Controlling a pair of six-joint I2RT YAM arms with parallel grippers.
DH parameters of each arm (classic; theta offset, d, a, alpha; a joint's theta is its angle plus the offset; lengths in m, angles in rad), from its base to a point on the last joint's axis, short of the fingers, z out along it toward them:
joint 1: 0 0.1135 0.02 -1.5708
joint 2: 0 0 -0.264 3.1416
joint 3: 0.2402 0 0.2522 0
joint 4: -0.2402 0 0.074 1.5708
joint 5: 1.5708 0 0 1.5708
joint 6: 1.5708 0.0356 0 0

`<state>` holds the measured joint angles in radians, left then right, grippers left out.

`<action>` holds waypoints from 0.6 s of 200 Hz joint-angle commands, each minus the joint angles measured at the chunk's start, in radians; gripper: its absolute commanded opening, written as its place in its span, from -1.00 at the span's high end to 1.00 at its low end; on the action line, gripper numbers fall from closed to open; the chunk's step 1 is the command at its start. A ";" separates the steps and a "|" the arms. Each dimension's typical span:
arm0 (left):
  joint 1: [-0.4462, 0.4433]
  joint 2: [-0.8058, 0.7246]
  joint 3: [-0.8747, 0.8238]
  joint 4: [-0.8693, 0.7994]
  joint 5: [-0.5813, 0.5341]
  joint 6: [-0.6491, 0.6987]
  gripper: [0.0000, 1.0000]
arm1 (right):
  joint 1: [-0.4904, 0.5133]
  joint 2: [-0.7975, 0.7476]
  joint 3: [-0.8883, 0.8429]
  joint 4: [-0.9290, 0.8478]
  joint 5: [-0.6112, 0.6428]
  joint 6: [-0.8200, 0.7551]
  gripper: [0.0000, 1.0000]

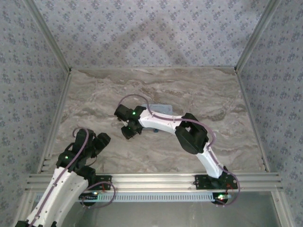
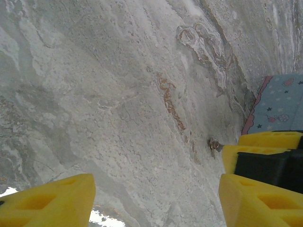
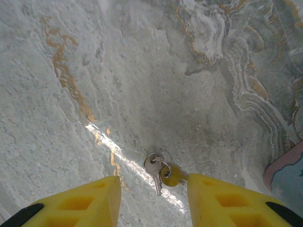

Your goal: Unlock the padlock with the key

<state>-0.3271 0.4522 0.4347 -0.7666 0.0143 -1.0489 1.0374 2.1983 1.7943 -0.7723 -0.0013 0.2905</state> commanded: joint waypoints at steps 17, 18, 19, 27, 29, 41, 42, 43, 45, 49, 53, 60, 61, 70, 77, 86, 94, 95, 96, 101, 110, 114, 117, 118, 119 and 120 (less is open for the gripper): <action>0.009 -0.013 -0.009 -0.022 0.020 -0.036 -0.40 | 0.013 0.055 0.050 -0.069 0.049 -0.017 0.13; 0.009 -0.013 -0.009 -0.023 0.020 -0.036 -0.40 | 0.014 0.056 0.050 -0.069 0.050 -0.017 0.13; 0.010 -0.013 -0.009 -0.022 0.021 -0.036 -0.40 | 0.014 0.056 0.051 -0.069 0.050 -0.017 0.13; 0.010 -0.013 -0.010 -0.021 0.022 -0.036 -0.41 | 0.017 0.059 0.050 -0.070 0.051 -0.017 0.13; 0.010 -0.013 -0.010 -0.021 0.022 -0.035 -0.41 | 0.017 0.060 0.050 -0.069 0.051 -0.017 0.13; 0.010 -0.013 -0.011 -0.021 0.022 -0.034 -0.41 | 0.019 0.066 0.048 -0.067 0.051 -0.018 0.14; 0.010 -0.013 -0.011 -0.021 0.023 -0.034 -0.41 | 0.018 0.067 0.048 -0.067 0.050 -0.018 0.14; 0.010 -0.013 -0.012 -0.021 0.023 -0.034 -0.41 | 0.018 0.068 0.049 -0.067 0.050 -0.018 0.14; 0.010 -0.013 -0.013 -0.021 0.023 -0.034 -0.41 | 0.018 0.068 0.050 -0.066 0.050 -0.017 0.14; 0.011 -0.013 -0.013 -0.020 0.023 -0.034 -0.41 | 0.018 0.071 0.050 -0.063 0.051 -0.017 0.14; 0.011 -0.013 -0.014 -0.020 0.024 -0.036 -0.41 | 0.019 0.073 0.050 -0.062 0.051 -0.017 0.14; 0.011 -0.014 -0.016 -0.020 0.026 -0.036 -0.41 | 0.019 0.077 0.052 -0.061 0.050 -0.017 0.14; 0.011 -0.014 -0.016 -0.020 0.026 -0.036 -0.41 | 0.019 0.079 0.052 -0.061 0.050 -0.017 0.14; 0.011 -0.016 -0.016 -0.020 0.025 -0.037 -0.41 | 0.020 0.084 0.056 -0.066 0.051 -0.017 0.17; 0.011 -0.018 -0.016 -0.021 0.026 -0.037 -0.41 | 0.020 0.087 0.056 -0.066 0.052 -0.017 0.20; 0.011 -0.021 -0.017 -0.022 0.025 -0.037 -0.41 | 0.021 0.088 0.057 -0.065 0.056 -0.019 0.21; 0.011 -0.024 -0.020 -0.022 0.027 -0.039 -0.41 | 0.021 0.090 0.054 -0.066 0.061 -0.019 0.24; 0.011 -0.025 -0.020 -0.022 0.027 -0.038 -0.41 | 0.021 0.090 0.054 -0.066 0.061 -0.019 0.24; 0.011 -0.025 -0.020 -0.022 0.027 -0.038 -0.41 | 0.021 0.090 0.054 -0.066 0.061 -0.019 0.25; 0.011 -0.027 -0.022 -0.023 0.027 -0.040 -0.41 | 0.023 0.091 0.052 -0.065 0.061 -0.020 0.27; 0.011 -0.030 -0.025 -0.026 0.026 -0.041 -0.41 | 0.024 0.093 0.049 -0.061 0.063 -0.022 0.27; 0.011 -0.032 -0.026 -0.026 0.027 -0.042 -0.41 | 0.026 0.093 0.048 -0.060 0.063 -0.022 0.27; 0.011 -0.033 -0.028 -0.026 0.027 -0.042 -0.42 | 0.028 0.094 0.047 -0.060 0.063 -0.022 0.27; 0.011 -0.033 -0.028 -0.026 0.027 -0.043 -0.42 | 0.028 0.094 0.046 -0.059 0.063 -0.022 0.27; 0.012 -0.033 -0.028 -0.026 0.027 -0.043 -0.41 | 0.028 0.094 0.046 -0.058 0.064 -0.023 0.27; 0.011 -0.034 -0.029 -0.026 0.027 -0.043 -0.41 | 0.029 0.095 0.046 -0.058 0.064 -0.023 0.27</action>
<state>-0.3206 0.4332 0.4183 -0.7654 0.0334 -1.0531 1.0519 2.2631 1.8221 -0.8051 0.0391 0.2794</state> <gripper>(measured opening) 0.706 0.365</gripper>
